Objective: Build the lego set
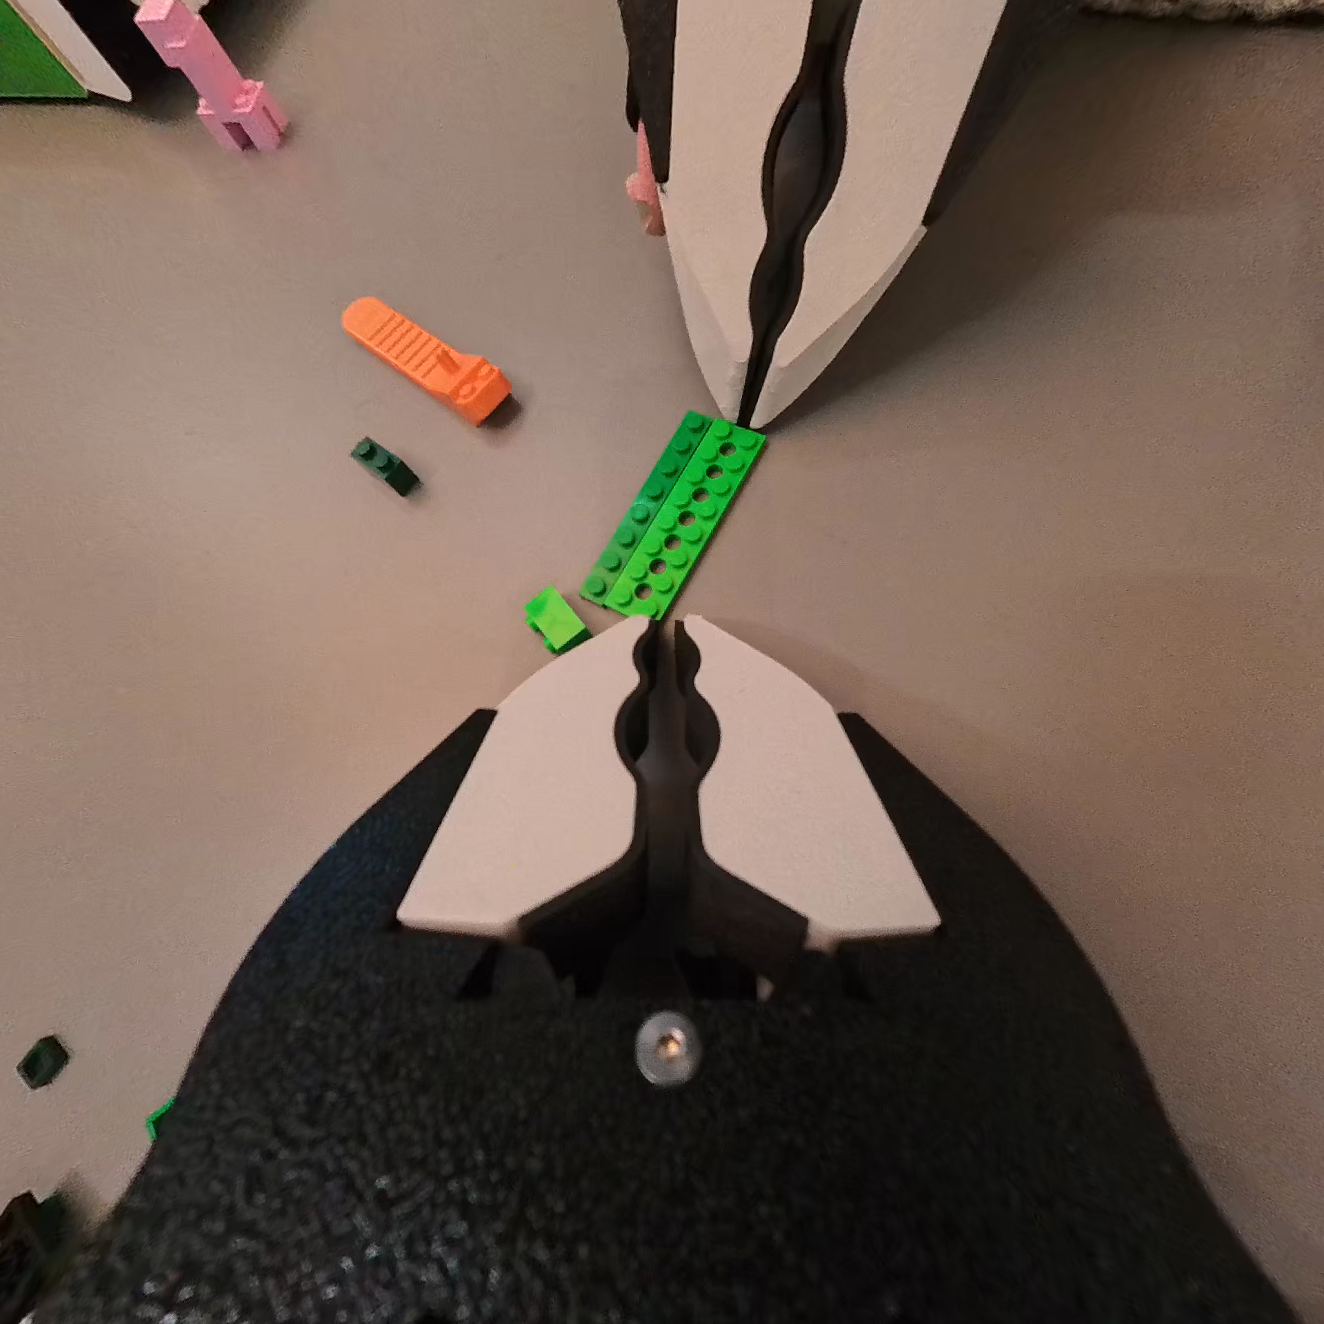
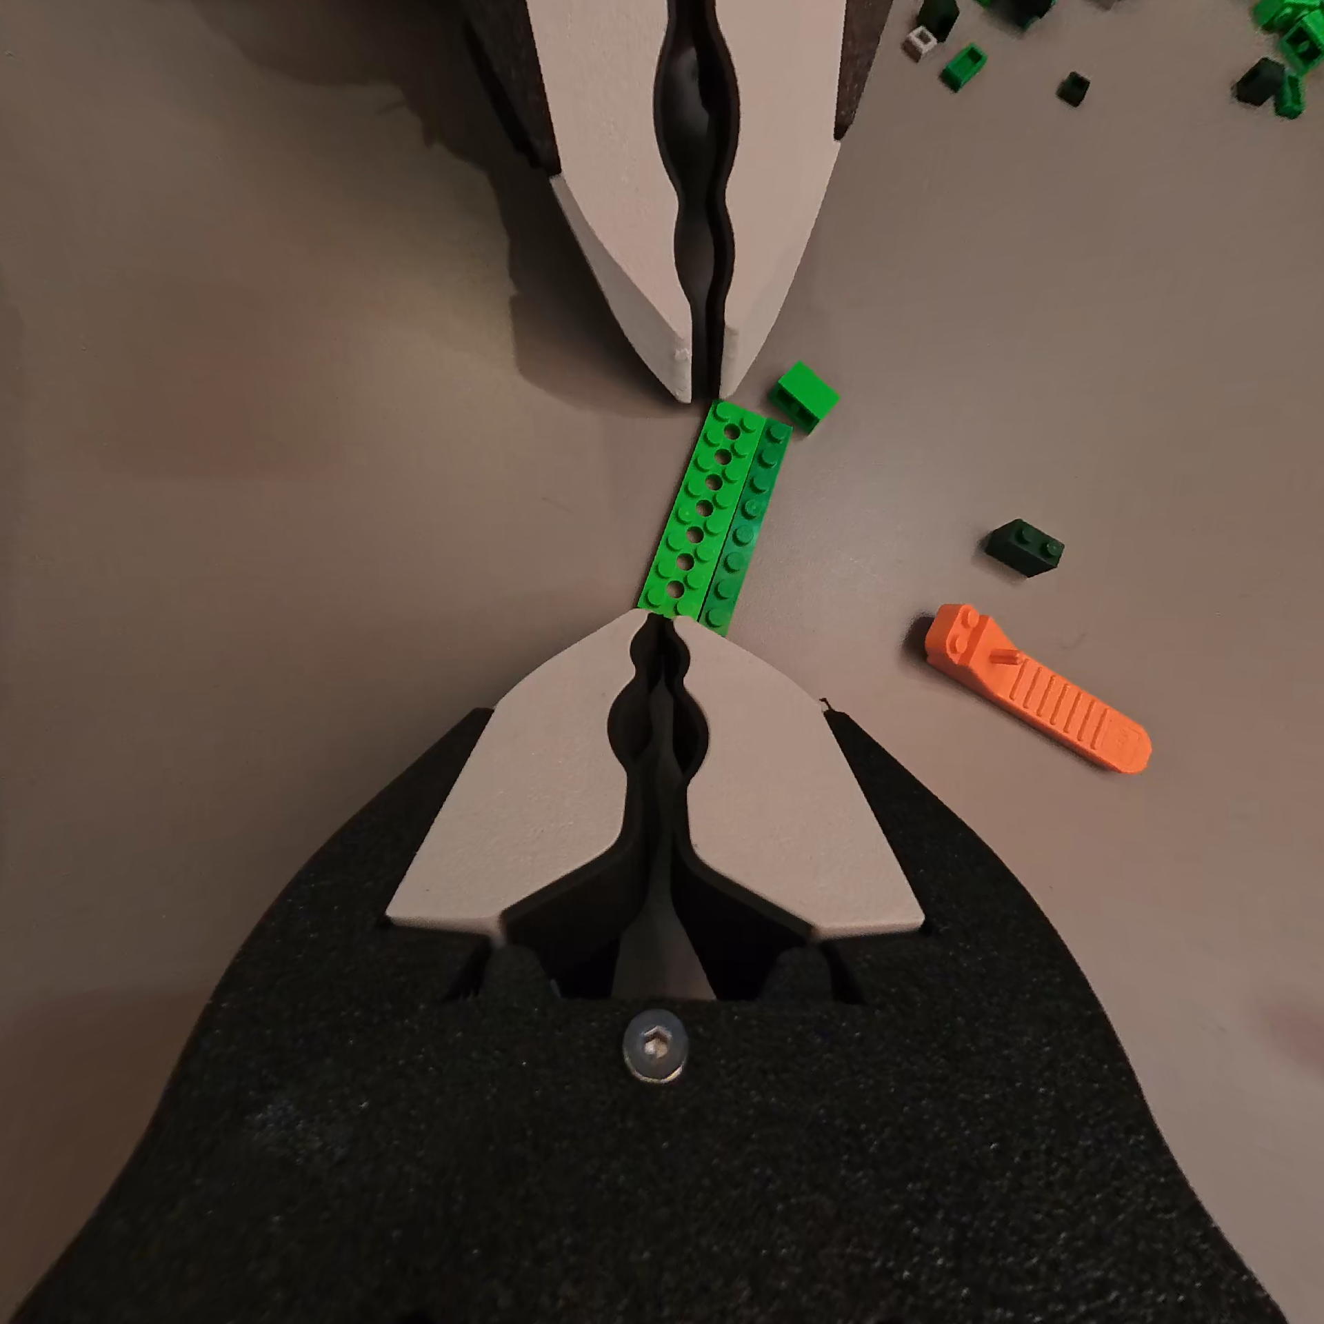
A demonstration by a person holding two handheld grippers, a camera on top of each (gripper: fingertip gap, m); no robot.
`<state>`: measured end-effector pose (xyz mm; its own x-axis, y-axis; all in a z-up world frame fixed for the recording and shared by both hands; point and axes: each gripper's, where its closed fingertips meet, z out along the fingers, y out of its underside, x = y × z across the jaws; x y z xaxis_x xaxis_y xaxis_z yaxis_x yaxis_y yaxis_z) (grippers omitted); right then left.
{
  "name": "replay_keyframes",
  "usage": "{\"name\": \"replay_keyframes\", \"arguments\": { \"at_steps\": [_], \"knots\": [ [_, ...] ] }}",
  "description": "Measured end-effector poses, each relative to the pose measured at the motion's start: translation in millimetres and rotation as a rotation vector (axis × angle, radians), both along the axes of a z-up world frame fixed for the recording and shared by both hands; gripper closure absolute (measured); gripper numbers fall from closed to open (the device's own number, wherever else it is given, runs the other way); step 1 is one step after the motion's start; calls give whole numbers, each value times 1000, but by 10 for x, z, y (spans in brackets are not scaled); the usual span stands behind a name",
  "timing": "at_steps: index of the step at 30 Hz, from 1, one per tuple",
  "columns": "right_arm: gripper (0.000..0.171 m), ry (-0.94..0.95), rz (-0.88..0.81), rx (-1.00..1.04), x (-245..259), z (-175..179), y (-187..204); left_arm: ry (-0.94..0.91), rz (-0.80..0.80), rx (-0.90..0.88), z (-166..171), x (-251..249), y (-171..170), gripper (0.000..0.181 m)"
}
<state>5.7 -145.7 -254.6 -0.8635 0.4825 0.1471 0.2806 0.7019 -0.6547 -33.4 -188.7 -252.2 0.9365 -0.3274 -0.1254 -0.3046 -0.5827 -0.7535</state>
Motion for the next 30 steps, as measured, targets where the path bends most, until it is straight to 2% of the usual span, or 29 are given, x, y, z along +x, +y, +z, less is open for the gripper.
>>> {"name": "replay_keyframes", "arguments": {
  "at_steps": [1, 9, 18, 30],
  "knots": [
    [171, -1, 1, 1, 2, 1, 1, 0, -1, 0, 0, 0, 0, 177],
    [171, 10, -36, -110, -34, 196, 106, -39, -5, 71, 116, 2, -20, 181],
    [171, 25, -17, -49, -36, 87, 89, -39, 5, 77, 121, -29, -28, 181],
    [164, -40, 17, -82, 48, 57, 25, -48, -2, 74, 115, -22, -32, 181]
  ]
}}
